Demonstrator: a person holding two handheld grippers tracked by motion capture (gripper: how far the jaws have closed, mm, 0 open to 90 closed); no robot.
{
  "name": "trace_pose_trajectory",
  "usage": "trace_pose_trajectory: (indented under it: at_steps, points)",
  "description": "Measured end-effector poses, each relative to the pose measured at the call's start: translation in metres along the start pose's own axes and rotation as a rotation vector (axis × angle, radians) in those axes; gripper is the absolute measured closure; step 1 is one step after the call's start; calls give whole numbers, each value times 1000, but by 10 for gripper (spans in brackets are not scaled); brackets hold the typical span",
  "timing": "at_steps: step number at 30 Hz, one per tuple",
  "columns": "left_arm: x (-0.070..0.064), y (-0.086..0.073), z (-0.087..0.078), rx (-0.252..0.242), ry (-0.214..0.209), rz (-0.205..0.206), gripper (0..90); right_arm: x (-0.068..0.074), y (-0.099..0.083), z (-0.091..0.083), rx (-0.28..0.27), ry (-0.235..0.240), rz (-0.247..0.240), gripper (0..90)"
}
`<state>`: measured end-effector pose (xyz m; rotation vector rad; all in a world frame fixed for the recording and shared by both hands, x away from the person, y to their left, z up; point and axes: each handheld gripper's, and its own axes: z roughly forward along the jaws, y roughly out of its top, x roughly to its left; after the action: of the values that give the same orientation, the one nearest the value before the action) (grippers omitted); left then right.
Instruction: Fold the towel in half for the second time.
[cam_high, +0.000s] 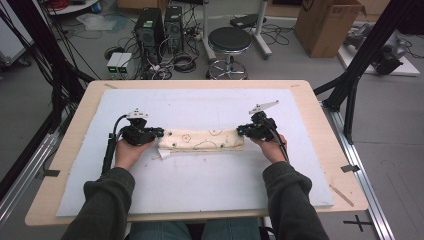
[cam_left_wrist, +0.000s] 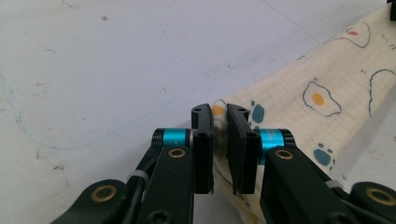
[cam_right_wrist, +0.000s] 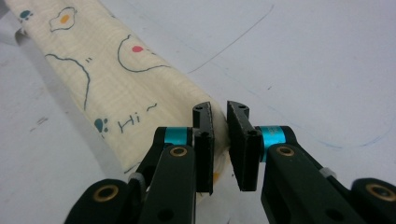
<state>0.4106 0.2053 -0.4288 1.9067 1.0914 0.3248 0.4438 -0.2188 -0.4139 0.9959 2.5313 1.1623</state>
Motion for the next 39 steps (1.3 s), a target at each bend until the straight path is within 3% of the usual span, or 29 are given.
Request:
trace_pose_trajectory:
  at_steps: [5, 7, 12, 20, 34, 39]
  points:
    - [3, -1, 6, -3, 8, -13, 803, -5, -1, 8, 6, -18, 16, 808]
    - [4, -1, 9, 13, 6, 3, 781, -6, -2, 12, 19, -24, 25, 805]
    - [6, 2, 8, 4, 11, 2, 690, -9, -4, 16, 14, -3, 38, 723]
    - [4, 3, 1, 5, 8, 8, 609, -8, -4, 10, -14, 15, 62, 627]
    - [-3, 8, -14, -16, -29, 9, 551, -2, -2, -6, -67, 29, 116, 426]
    - [-3, 9, -21, -34, -34, 9, 519, 2, -1, -10, -81, 29, 112, 386]
